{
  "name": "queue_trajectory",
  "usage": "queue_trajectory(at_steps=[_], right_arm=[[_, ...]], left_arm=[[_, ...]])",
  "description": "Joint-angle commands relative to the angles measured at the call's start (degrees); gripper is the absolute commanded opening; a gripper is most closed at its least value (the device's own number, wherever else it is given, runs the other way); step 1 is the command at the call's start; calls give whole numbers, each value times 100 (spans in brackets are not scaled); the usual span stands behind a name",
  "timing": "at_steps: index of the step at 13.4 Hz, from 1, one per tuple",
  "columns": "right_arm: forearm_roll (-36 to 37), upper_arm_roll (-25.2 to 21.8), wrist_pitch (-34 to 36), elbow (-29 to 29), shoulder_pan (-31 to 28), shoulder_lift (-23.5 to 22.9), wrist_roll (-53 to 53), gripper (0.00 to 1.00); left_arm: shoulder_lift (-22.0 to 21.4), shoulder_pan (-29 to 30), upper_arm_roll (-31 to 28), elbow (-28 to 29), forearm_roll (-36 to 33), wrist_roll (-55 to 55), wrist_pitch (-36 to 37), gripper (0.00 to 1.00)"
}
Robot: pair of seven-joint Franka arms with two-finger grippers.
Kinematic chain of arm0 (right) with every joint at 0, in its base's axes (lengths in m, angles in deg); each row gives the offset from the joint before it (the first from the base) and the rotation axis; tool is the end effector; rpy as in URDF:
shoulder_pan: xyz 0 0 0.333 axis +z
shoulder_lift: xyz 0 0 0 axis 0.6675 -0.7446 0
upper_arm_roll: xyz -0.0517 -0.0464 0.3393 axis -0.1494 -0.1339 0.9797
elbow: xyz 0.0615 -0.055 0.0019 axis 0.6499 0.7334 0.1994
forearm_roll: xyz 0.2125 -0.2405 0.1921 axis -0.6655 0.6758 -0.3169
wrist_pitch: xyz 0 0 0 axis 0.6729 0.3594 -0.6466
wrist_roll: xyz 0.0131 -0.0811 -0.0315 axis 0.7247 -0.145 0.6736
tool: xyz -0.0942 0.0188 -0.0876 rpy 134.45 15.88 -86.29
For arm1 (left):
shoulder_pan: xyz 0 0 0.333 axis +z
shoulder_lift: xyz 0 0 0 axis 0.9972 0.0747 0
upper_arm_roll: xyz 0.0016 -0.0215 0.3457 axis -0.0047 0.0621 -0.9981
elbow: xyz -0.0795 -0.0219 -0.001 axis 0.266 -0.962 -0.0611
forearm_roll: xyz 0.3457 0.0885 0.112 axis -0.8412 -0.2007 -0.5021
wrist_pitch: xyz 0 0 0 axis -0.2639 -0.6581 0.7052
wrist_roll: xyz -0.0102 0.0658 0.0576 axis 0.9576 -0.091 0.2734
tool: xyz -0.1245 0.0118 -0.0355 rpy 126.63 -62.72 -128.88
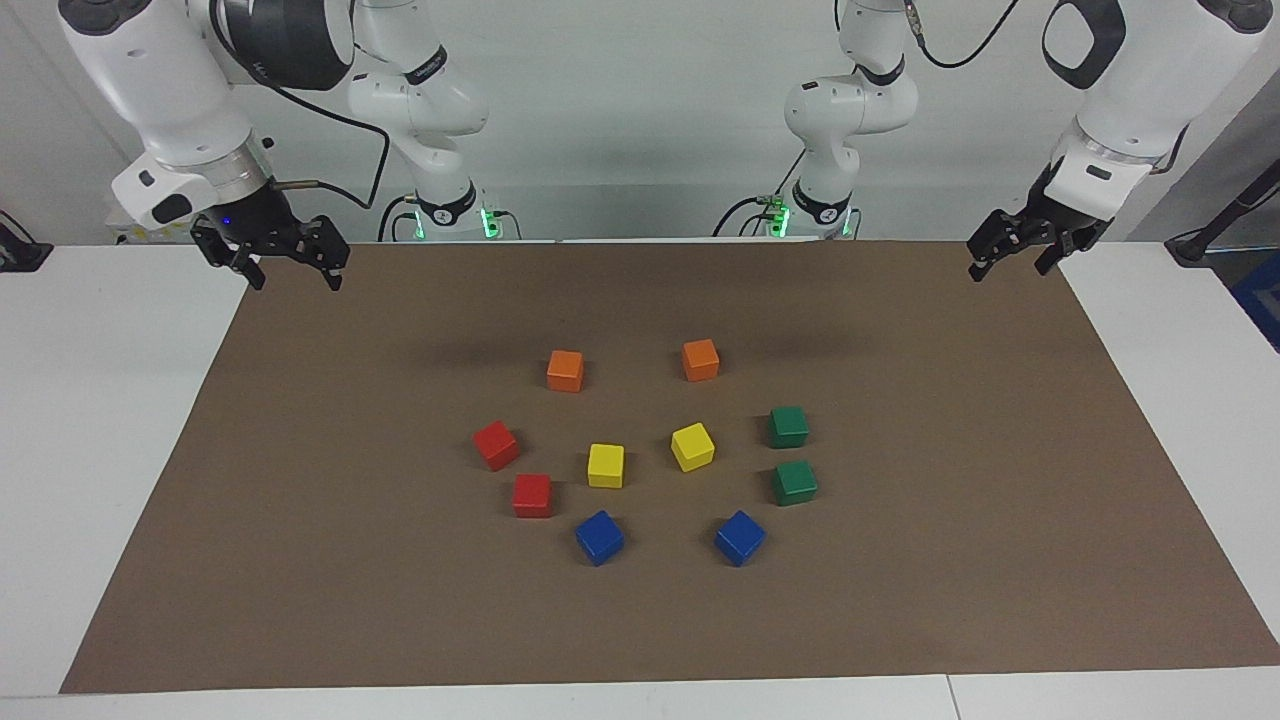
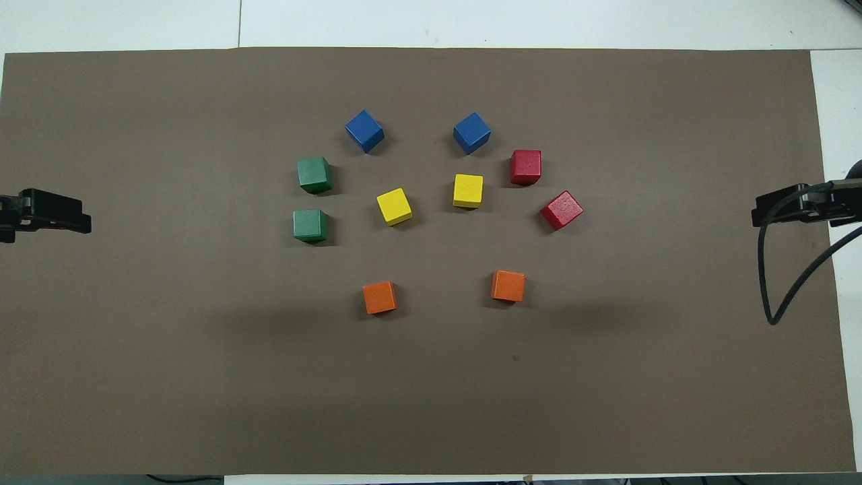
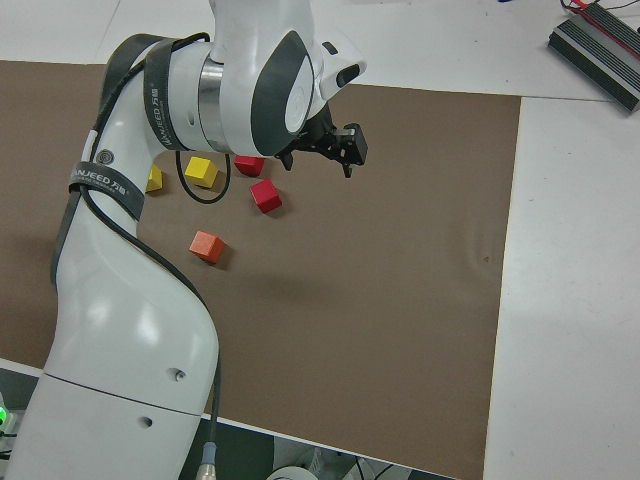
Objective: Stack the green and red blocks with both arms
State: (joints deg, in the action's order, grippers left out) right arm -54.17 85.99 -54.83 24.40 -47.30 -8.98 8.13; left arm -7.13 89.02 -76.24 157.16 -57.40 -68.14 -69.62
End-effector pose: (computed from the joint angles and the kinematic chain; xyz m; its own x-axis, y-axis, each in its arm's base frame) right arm 0.5195 -0.0286 0.6050 0.9987 -0.0361 -0.0347 -0.0355 -0.9992 0.0178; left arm 0.5152 0.0026 0.6147 0.9990 0.0391 -0.0196 0.0395 -0.9990 0.0189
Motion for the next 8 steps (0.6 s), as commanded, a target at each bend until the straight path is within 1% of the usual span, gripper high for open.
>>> queue_trajectory(at_steps=[1, 6, 7, 8], right_arm=[[-59, 28, -131, 202, -46, 163, -27, 100], [-59, 28, -140, 220, 6, 163, -80, 100], [-59, 37, -262, 220, 59, 163, -184, 100], [-59, 37, -368, 237, 277, 146, -325, 100]], left_arm=[[-22, 47, 29, -7, 91, -79, -26, 100], [-83, 47, 29, 37, 118, -26, -79, 100], [-92, 47, 29, 45, 144, -26, -62, 100], [-101, 47, 29, 54, 144, -26, -27, 100]])
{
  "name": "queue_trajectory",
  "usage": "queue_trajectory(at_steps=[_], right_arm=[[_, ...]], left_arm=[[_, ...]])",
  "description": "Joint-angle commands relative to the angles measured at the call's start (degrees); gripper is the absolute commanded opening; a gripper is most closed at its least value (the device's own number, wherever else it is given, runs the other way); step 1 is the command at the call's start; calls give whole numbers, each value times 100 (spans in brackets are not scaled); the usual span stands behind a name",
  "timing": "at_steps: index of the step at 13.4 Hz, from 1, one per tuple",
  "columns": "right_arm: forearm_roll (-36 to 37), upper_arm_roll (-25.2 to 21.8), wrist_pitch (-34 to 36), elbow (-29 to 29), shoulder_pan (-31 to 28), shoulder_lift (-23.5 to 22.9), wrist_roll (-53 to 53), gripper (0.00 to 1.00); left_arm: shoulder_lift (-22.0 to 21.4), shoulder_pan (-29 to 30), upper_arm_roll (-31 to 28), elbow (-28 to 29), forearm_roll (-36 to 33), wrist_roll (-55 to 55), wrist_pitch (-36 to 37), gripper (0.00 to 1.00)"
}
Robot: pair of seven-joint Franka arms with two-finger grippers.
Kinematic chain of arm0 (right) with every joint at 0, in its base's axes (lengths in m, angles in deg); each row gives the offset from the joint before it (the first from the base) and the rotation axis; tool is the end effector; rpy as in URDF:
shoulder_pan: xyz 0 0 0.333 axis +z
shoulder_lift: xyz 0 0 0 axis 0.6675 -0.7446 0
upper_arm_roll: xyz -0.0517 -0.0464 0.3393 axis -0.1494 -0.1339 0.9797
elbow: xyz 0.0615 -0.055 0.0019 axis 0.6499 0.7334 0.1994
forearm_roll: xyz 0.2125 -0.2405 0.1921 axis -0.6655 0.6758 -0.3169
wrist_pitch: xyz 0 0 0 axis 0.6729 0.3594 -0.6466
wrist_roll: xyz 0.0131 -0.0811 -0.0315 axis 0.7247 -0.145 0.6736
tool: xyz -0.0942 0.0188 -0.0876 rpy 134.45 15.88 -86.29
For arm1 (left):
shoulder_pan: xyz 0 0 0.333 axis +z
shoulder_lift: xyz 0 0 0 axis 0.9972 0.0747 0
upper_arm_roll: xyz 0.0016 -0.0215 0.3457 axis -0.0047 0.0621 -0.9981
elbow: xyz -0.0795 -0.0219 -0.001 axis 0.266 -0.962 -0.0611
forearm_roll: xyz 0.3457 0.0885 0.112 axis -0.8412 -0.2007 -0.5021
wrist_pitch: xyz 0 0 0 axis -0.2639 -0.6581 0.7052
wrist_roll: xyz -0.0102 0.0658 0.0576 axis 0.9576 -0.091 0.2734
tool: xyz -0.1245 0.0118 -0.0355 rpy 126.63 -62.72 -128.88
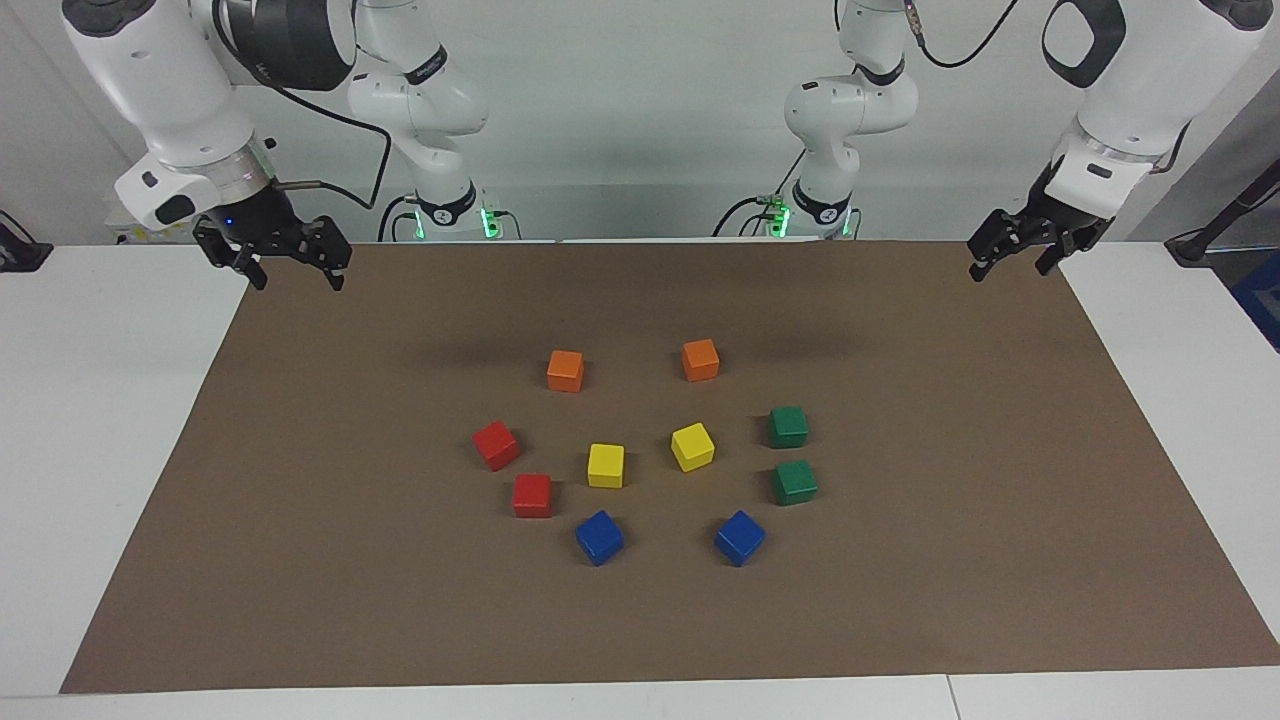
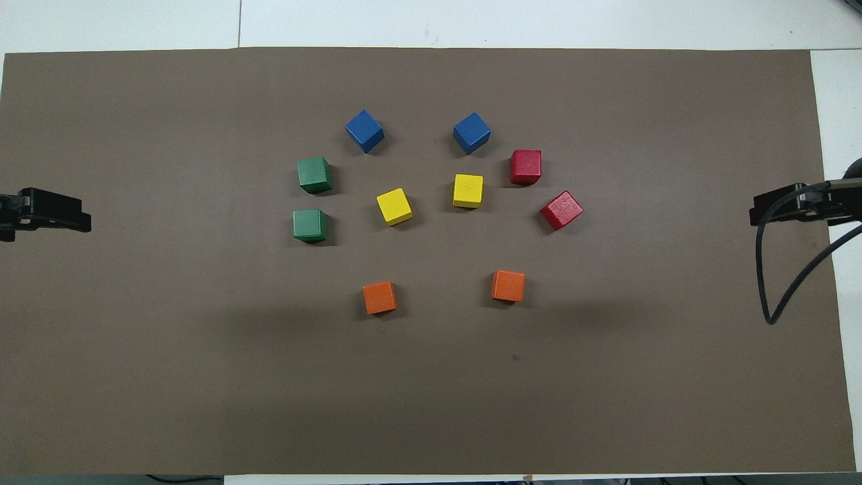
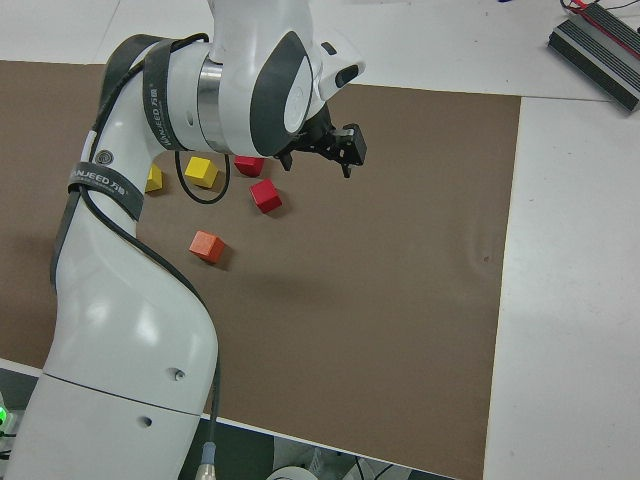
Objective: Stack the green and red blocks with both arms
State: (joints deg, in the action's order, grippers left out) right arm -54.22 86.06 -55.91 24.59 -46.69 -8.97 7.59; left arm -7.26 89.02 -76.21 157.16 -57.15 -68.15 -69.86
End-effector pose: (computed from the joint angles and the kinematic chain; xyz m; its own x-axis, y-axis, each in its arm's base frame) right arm 0.5220 -0.0224 0.6052 0.9993 -0.0334 -0.0188 -0.0331 -0.9993 0.0174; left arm 0.5151 0.0018 0.6162 0.9992 0.0386 -0.0133 0.0389 -0.9990 0.0233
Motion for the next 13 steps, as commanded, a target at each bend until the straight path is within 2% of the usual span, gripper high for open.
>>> queue_trajectory(at_steps=[1, 3, 5, 7, 9, 13], right_arm=[[-55, 22, -364, 237, 365, 92, -446, 100], [-55, 30, -890, 246, 585, -258, -588, 100], [-107, 30, -1295, -51, 770, -846, -675, 100], [-64, 30, -1332, -700, 1024, -1540, -719, 100], [-2, 30, -1279, -1412, 1341, -2366, -939, 100], [104, 39, -1376, -2511, 1754, -3527, -957, 100]], left_arm=[[-88, 47, 26, 54, 119, -16, 6, 100], [-88, 39, 26, 45, 119, 10, -29, 100], [-88, -22, 26, 45, 102, 11, -38, 100], [-88, -241, 26, 63, 49, 115, -37, 100], [-96, -558, 34, 115, 5, 675, -81, 100], [-202, -1400, 78, 861, 14, 1082, -1186, 100]])
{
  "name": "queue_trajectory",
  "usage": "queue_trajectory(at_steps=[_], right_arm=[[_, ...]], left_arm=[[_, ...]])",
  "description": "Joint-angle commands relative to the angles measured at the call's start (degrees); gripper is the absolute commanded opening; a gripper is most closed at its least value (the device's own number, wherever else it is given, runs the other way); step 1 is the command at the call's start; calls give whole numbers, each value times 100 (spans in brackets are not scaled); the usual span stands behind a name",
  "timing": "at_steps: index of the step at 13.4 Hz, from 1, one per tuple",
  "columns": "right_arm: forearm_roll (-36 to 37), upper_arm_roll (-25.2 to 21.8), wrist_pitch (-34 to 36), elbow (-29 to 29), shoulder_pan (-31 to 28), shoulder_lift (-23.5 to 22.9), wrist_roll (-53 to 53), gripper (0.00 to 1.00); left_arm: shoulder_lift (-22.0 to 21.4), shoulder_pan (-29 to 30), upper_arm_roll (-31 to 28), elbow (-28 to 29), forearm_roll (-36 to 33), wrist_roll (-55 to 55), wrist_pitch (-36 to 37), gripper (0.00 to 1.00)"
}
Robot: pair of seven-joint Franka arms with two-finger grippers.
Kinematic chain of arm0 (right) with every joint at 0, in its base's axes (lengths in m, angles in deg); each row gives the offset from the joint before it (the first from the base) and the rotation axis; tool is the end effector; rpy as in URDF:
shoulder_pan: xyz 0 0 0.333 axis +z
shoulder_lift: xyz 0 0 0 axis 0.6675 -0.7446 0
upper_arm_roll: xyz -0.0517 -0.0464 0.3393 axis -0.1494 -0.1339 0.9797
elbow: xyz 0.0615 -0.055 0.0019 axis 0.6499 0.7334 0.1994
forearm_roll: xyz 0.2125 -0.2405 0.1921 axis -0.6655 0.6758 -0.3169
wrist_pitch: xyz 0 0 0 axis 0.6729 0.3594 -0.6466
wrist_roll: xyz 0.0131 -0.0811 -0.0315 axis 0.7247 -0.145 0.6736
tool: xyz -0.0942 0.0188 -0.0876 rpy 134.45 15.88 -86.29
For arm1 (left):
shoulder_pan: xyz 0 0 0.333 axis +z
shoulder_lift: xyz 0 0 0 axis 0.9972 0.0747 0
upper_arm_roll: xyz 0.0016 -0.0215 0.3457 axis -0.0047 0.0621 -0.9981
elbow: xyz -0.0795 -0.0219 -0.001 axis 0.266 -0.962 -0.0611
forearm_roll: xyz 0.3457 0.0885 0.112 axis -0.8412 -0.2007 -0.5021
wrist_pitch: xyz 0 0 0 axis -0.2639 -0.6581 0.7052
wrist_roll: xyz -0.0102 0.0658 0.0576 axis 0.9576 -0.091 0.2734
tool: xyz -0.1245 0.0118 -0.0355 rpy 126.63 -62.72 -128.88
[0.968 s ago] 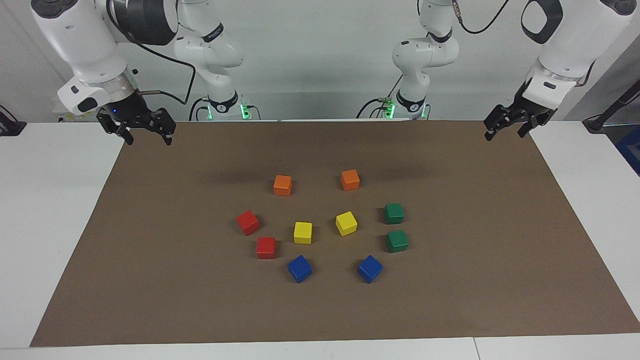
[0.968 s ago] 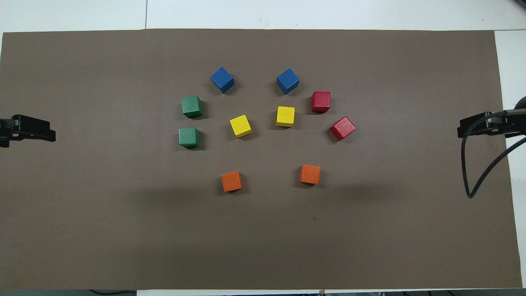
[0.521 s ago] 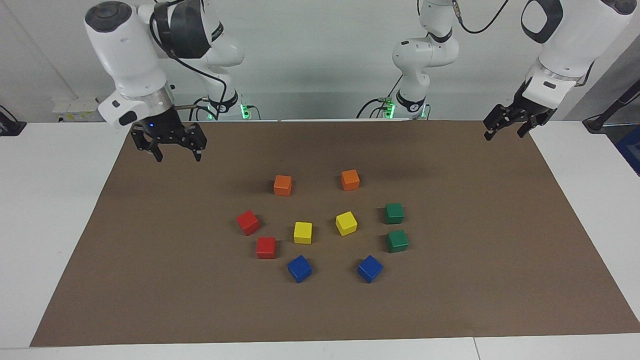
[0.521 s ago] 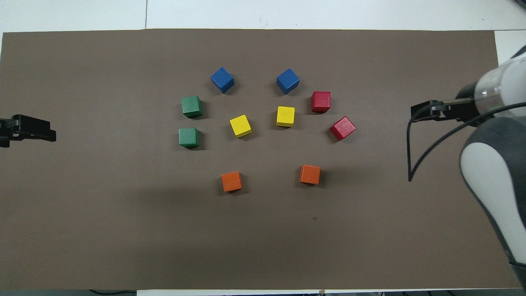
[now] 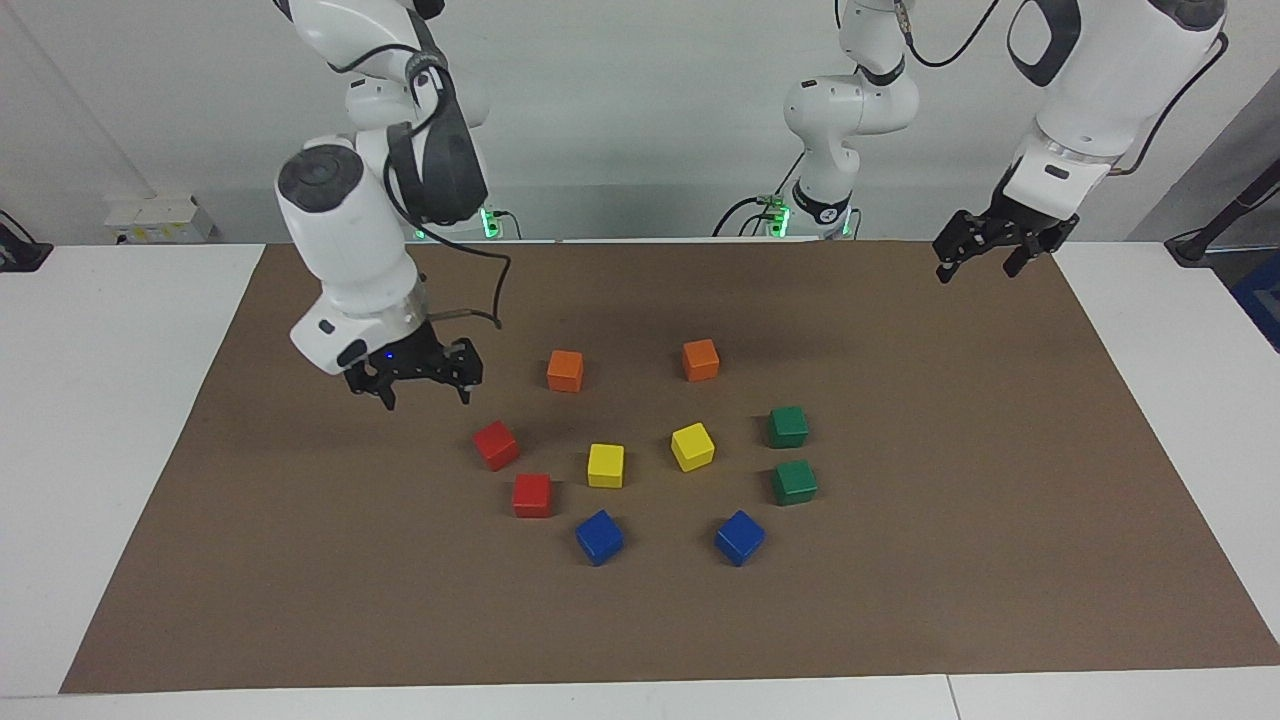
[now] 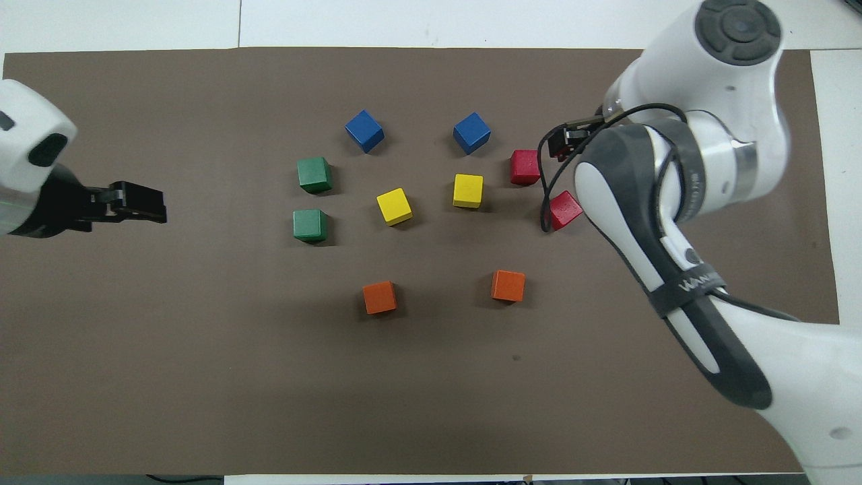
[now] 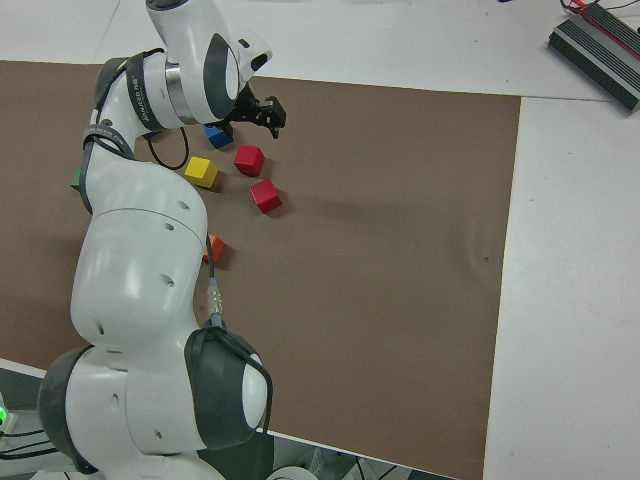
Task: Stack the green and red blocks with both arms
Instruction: 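Reach the left gripper to a green cube while the right gripper reaches a red cube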
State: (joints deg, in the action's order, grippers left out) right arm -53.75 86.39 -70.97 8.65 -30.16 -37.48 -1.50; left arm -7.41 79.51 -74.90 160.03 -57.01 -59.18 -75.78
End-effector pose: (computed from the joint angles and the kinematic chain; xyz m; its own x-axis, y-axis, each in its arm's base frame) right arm 0.6697 0.1653 0.4532 0.9944 0.1031 0.0252 0.1032 -0.9947 -0.0027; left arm 0.5149 -0.0969 0.6038 0.9992 0.0094 0.0379 0.0082 -0.9995 0.0317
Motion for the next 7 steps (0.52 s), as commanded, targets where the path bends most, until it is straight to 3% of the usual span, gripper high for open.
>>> queue_trajectory(at_steps=[1, 3, 7], right_arm=[[48, 7, 78, -1155, 233, -871, -40, 100], [48, 7, -334, -1158, 436, -978, 326, 100], [170, 7, -564, -1052, 586, -961, 2117, 100]], left_arm=[[-187, -574, -43, 767, 9, 247, -892, 100], [-56, -828, -43, 1084, 27, 212, -1455, 100], [822, -1277, -43, 1226, 27, 20, -2326, 100]])
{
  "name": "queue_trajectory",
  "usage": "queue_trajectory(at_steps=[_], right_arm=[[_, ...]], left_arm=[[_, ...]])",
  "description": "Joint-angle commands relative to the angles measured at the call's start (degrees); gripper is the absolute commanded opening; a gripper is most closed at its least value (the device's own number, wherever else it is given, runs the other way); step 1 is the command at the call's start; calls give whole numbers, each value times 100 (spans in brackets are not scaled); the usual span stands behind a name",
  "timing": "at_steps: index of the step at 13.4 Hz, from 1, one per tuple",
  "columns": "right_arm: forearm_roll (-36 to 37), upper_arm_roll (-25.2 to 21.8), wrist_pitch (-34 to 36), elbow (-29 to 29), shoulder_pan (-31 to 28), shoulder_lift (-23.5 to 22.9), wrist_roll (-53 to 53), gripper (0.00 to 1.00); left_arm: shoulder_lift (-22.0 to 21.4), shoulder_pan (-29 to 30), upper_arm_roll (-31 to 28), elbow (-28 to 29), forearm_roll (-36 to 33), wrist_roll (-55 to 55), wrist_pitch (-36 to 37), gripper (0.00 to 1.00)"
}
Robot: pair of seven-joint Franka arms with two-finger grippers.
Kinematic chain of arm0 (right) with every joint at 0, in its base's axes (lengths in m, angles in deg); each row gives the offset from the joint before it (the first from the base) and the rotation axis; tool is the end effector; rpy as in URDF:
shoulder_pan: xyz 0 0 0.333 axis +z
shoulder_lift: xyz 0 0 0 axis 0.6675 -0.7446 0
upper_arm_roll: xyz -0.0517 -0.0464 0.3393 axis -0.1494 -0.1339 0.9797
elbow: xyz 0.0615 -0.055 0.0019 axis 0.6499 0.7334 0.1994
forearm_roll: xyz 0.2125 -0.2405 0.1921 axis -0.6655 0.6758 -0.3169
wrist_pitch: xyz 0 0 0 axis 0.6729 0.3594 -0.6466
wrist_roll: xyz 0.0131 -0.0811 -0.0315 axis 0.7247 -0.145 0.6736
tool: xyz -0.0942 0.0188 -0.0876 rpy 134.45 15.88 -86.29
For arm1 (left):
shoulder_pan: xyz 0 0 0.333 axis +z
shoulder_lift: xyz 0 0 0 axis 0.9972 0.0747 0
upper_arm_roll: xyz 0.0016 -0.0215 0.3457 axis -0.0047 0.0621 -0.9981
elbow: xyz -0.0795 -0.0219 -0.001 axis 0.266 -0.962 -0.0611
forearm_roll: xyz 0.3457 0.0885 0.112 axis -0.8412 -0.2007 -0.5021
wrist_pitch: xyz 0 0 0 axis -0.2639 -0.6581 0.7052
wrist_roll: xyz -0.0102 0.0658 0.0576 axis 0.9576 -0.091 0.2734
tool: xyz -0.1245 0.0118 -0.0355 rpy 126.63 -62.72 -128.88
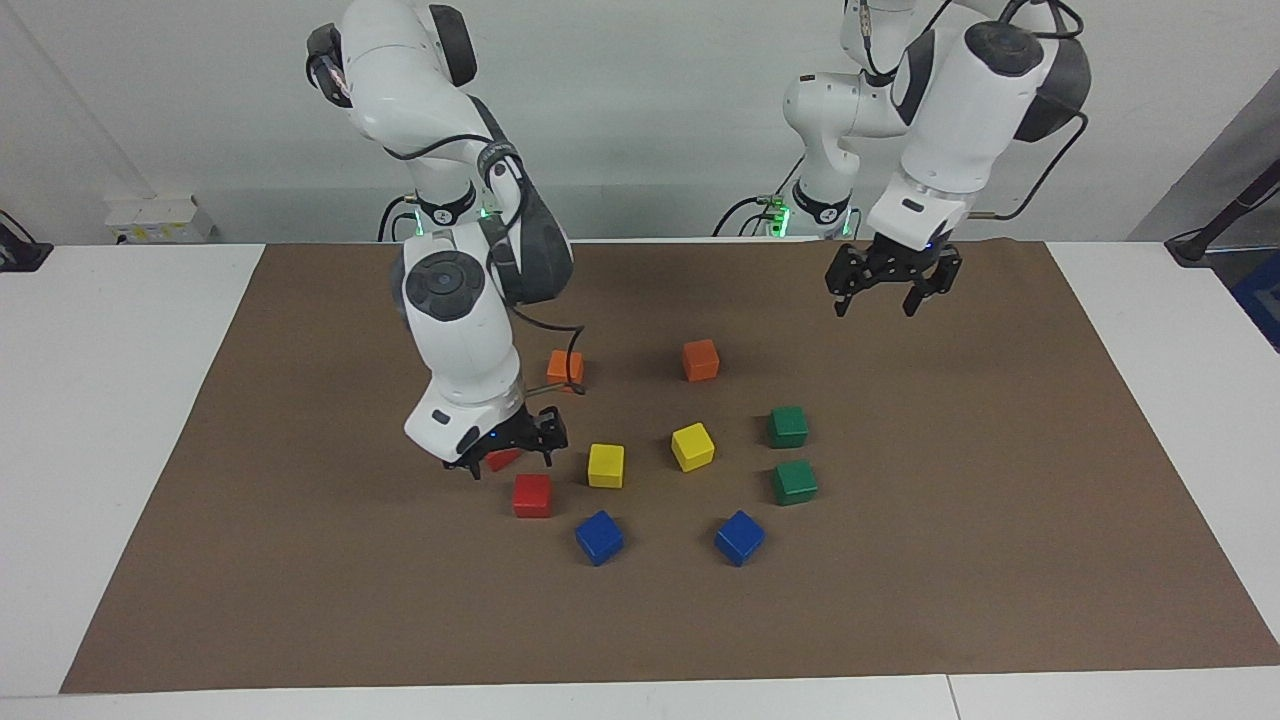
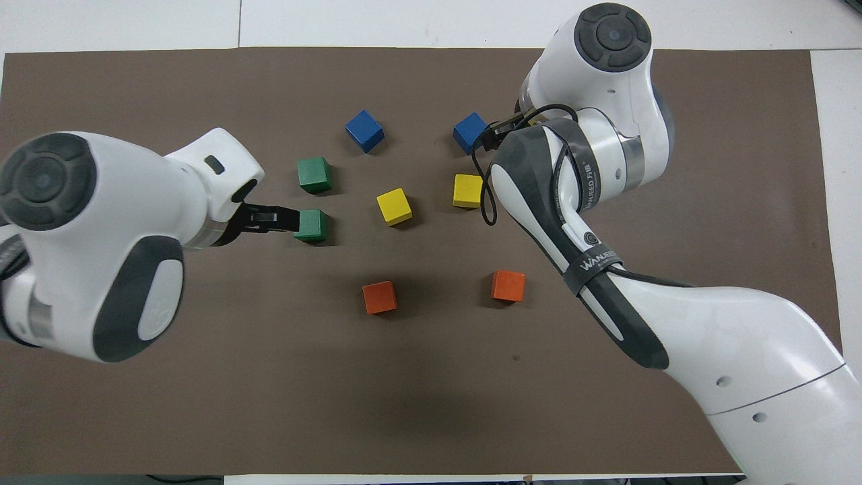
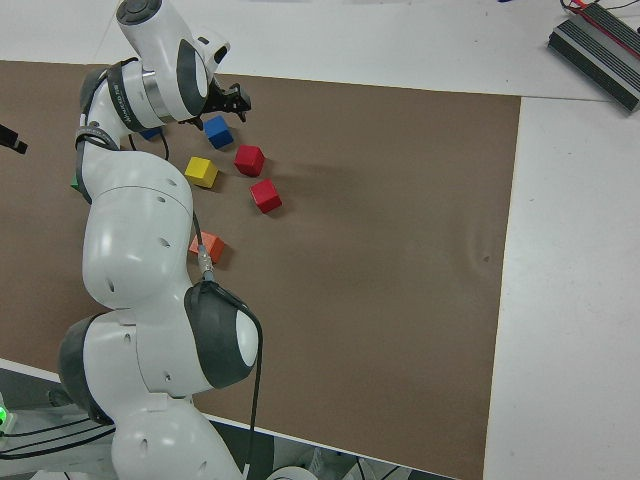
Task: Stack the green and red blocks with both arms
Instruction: 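Reach the left gripper to a green cube while the right gripper reaches a red cube, then grasp the green cube with the left gripper while the right gripper grasps the red cube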
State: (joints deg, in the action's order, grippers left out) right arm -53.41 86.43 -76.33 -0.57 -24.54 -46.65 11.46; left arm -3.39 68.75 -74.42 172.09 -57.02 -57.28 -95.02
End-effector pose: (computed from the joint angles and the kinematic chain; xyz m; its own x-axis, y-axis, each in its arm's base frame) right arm 0.7007 0.2454 0.4233 0.9040 0.4106 0.1194 0.4126 -0.9109 0.0084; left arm 0.5144 -0.2039 0.4996 0.9857 -0.1425 0.0900 -0.1472 -0.9880 0.0474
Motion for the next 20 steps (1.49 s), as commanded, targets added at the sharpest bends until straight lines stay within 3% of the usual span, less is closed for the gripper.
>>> queue_trajectory(at_steps=[1, 5, 10, 20], right_arm=[[259, 2, -99, -104, 32, -44, 1278, 100], [348, 2, -643, 413, 6, 53, 3047, 100], [339, 2, -1487, 1424, -90, 395, 3506, 100], [252, 20, -1409, 2015, -152, 730, 4464, 99]], left_arm=[[552, -219, -91, 37, 27, -259, -500, 100], [939, -201, -100, 177, 27, -365, -877, 100], [1431, -201, -109, 336, 27, -330, -1554, 100], [1775, -183, -118, 353, 36, 135, -1766, 97]])
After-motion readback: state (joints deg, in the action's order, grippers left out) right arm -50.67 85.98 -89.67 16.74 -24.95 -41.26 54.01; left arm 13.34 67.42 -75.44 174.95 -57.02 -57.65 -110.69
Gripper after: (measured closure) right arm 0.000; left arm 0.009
